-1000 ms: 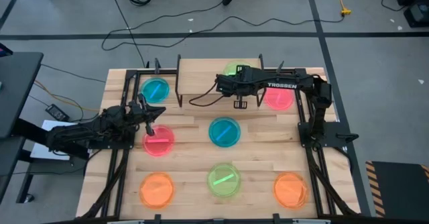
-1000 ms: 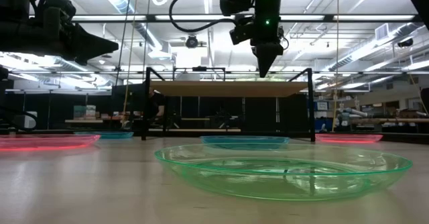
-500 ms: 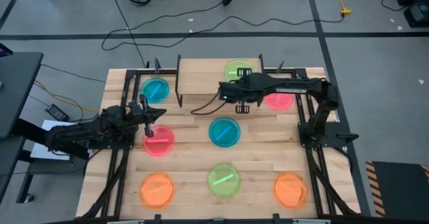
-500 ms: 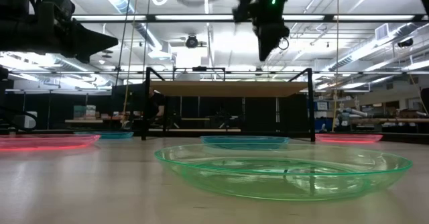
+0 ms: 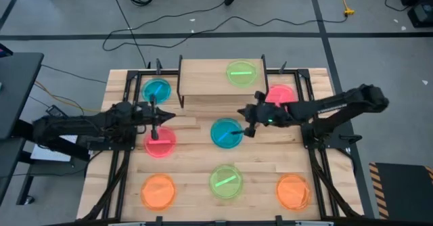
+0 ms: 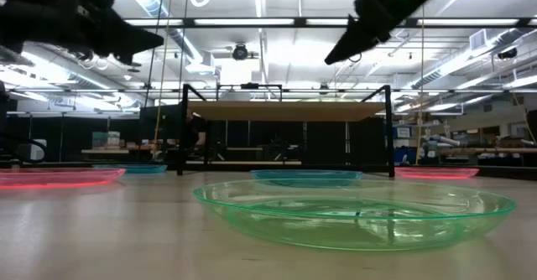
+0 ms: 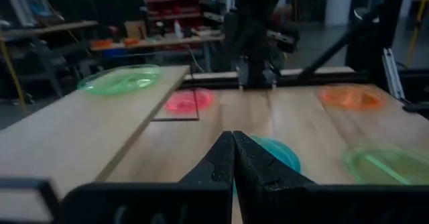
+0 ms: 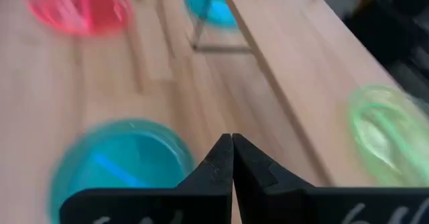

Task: Place and stack plates onto a shelf
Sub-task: Stack the bottom blue plate on top of the green plate on the shelf

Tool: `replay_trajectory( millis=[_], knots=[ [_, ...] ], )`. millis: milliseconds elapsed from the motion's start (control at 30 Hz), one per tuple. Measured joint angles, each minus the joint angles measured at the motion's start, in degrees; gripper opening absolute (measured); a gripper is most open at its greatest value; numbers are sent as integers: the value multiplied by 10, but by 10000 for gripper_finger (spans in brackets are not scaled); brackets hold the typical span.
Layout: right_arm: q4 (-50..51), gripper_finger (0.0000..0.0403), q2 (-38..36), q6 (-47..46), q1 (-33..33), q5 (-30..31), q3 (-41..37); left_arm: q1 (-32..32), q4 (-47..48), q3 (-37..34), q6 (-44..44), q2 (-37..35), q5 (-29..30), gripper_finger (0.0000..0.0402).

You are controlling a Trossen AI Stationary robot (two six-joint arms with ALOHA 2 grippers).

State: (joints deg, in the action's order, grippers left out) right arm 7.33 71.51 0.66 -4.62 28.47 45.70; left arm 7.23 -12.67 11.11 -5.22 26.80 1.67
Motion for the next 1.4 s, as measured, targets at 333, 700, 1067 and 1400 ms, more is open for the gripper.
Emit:
replay_trajectory(
  millis=[333,700,1067,1400],
  knots=[
    [-415,7,-97,1,7,-116,-283,-34,8,129,0,269,0,5],
    [-647,7,-127,-13,1,-71,-453,-38,9,243,-10,509,-55,16],
    [-654,7,-114,-7,-19,-64,-454,-102,105,364,-131,660,-39,84],
    [-650,7,-110,-5,-22,-56,-454,-119,126,412,-192,719,50,117]
  ],
)
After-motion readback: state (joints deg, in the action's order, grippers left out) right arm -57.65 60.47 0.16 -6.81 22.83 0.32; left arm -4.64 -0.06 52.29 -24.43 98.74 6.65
